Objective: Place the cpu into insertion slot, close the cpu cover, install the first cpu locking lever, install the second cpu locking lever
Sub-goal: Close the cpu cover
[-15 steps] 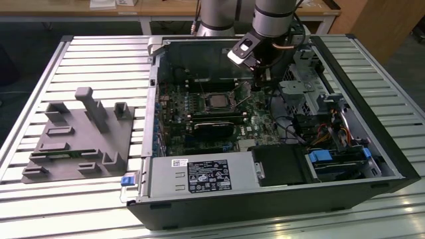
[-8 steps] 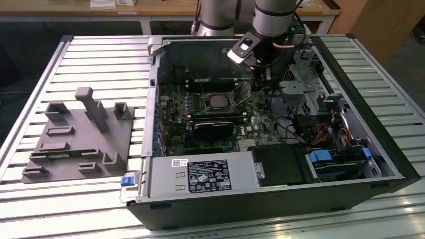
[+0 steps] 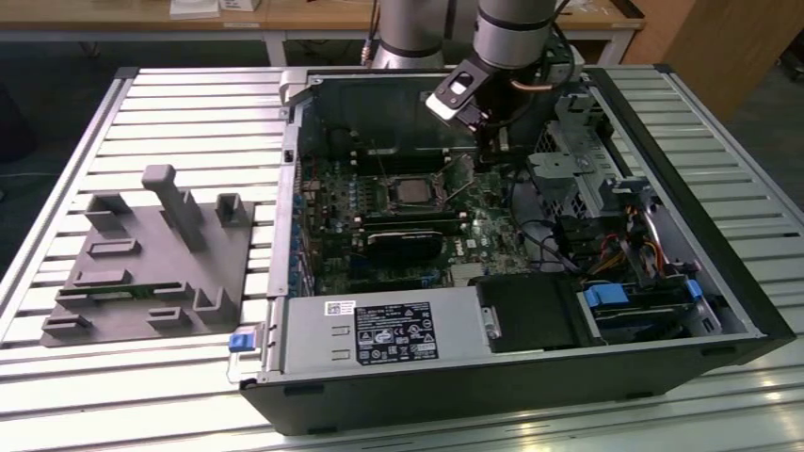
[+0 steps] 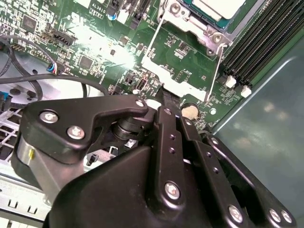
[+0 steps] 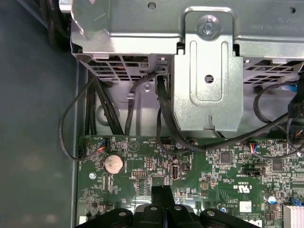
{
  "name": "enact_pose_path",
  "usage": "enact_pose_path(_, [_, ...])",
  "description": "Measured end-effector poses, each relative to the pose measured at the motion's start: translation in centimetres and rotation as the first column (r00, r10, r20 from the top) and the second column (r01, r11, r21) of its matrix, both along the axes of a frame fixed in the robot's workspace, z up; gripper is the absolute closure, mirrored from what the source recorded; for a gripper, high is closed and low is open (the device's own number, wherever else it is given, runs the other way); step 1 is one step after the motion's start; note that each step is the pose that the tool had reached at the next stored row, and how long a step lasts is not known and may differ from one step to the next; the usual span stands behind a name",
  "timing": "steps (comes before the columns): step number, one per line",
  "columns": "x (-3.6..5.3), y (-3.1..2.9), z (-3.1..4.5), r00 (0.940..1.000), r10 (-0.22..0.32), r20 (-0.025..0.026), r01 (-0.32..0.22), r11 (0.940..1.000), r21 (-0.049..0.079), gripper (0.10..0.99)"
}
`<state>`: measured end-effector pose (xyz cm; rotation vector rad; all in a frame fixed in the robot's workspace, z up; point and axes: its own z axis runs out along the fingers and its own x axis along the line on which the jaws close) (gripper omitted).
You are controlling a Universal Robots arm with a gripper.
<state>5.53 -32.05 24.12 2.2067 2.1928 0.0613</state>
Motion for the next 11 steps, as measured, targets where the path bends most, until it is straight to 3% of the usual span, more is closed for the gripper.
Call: enact_pose_path(11, [-0.81,0.00,0.24,1.0000,0.000,0.0016,0.000,1.0000,0.000,0.980])
